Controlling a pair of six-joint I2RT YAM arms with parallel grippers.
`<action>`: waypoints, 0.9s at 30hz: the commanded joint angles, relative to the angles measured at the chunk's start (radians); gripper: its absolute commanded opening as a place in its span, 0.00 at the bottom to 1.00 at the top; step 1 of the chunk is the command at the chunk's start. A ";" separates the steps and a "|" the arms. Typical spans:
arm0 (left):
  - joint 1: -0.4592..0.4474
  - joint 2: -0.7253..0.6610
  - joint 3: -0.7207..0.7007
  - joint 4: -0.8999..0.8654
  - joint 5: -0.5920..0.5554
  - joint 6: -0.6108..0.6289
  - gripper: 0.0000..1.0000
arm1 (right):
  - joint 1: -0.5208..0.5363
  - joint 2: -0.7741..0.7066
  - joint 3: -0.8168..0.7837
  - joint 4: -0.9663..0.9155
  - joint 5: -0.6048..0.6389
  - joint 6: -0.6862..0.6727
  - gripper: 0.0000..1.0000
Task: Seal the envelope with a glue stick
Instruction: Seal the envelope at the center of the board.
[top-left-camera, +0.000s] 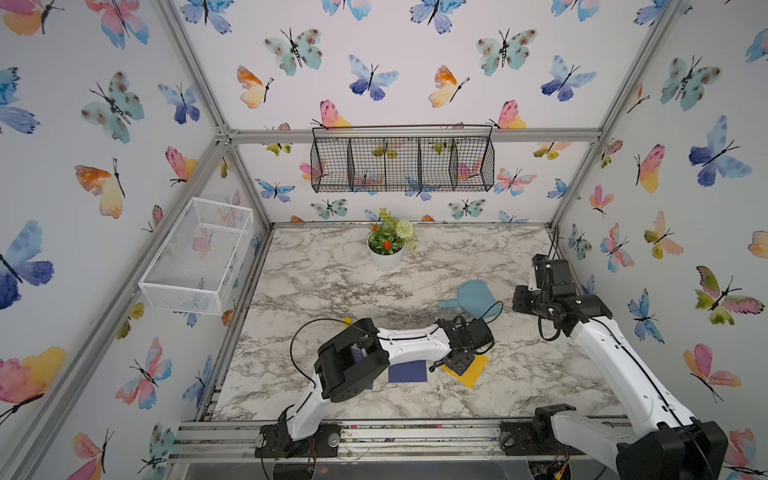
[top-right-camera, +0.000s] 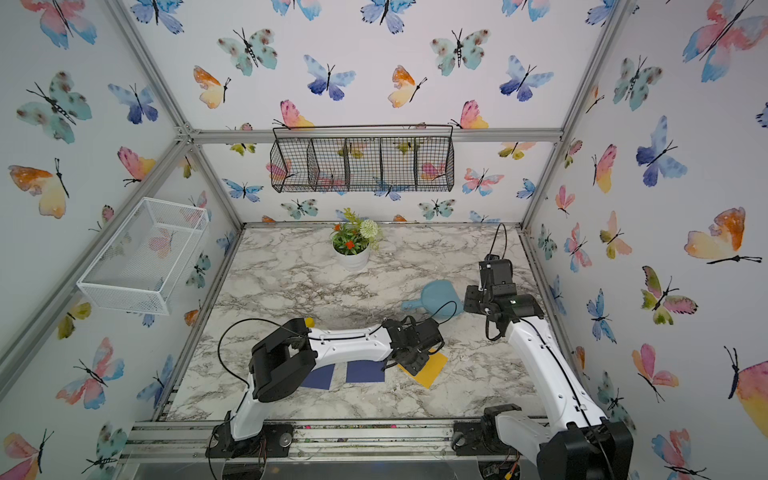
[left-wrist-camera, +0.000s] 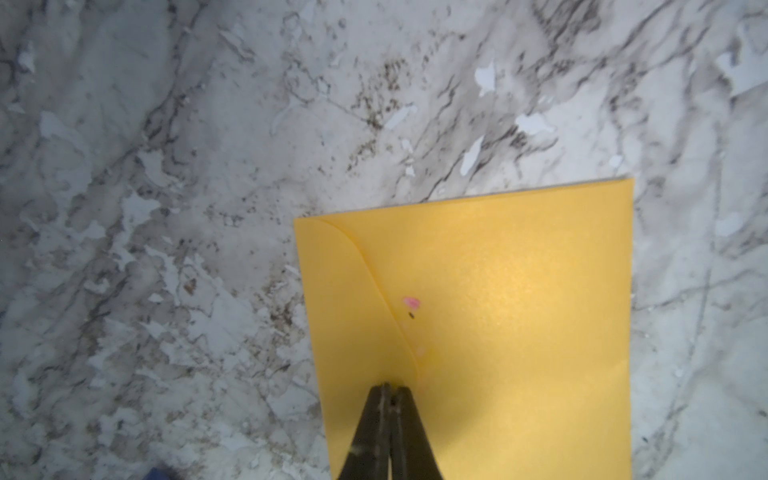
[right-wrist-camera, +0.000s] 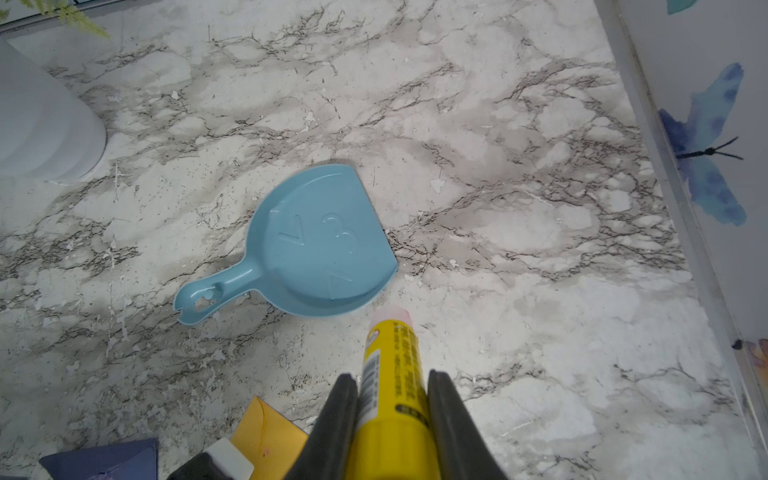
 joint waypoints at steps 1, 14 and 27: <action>-0.005 0.077 -0.025 -0.026 0.008 -0.005 0.10 | -0.005 -0.010 0.021 -0.022 0.002 -0.008 0.03; -0.009 0.042 -0.011 -0.040 -0.008 -0.002 0.14 | -0.005 0.007 0.052 -0.028 -0.004 -0.016 0.03; 0.018 -0.050 0.052 -0.038 0.015 0.015 0.18 | -0.005 0.012 0.061 -0.020 -0.003 -0.023 0.03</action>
